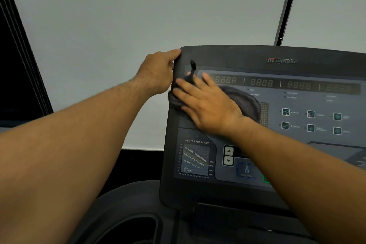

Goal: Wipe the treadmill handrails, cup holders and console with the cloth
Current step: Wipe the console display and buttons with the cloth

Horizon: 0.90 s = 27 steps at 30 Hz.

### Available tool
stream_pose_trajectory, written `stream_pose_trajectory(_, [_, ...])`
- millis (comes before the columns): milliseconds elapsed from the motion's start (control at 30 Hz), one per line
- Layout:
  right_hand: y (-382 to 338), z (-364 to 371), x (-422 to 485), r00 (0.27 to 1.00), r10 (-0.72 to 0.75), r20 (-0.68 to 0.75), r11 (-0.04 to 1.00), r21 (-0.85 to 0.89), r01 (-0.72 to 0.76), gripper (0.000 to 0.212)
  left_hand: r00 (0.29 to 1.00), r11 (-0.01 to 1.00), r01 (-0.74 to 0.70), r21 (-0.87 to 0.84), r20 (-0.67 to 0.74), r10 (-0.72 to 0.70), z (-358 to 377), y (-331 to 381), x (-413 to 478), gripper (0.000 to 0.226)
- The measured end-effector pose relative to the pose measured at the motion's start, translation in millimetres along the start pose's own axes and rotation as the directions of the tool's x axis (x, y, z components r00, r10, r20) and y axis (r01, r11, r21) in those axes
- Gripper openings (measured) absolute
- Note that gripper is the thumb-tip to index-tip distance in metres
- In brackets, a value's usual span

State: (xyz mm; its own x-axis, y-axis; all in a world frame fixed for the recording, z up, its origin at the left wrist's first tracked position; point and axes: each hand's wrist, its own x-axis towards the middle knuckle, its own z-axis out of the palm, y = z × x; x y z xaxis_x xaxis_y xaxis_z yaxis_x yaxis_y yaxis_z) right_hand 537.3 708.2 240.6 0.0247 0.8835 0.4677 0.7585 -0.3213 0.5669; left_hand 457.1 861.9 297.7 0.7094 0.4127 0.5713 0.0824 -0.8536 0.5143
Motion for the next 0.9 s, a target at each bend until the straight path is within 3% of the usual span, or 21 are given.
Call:
stream_pose_trajectory(167, [43.1,-6.1,-20.7,0.995,-0.095,-0.028,0.995,-0.028,0.094,0.050,1.000,1.000,-0.007,-0.024,0.023,0.007,2.0,-4.3,0.0,0.043])
stream_pose_trajectory(500, [31.2,-7.0,9.2,0.983,0.175,-0.059,0.985,0.023,-0.173,0.053,0.997,0.992,0.054,-0.112,0.058,-0.048,3.0,-7.9,4.2,0.044])
stream_pose_trajectory(600, [11.6,-2.6,10.1,0.978,0.197,-0.065,0.980,0.019,-0.196,0.054,0.997,0.988,0.077,-0.133,0.030,-0.074,3.3,-6.4,2.6,0.043])
stream_pose_trajectory(767, [-20.4,8.2,-16.4,0.999,0.002,-0.046,1.000,0.008,-0.001,0.051,1.000,0.999,0.024,-0.046,-0.018,-0.024,8.9,9.8,-15.3,0.040])
stream_pose_trajectory(900, [3.9,6.5,-53.0,0.985,-0.173,0.011,0.985,0.019,0.172,0.051,0.995,0.999,0.025,-0.023,-0.098,-0.027,21.5,9.8,-34.6,0.042])
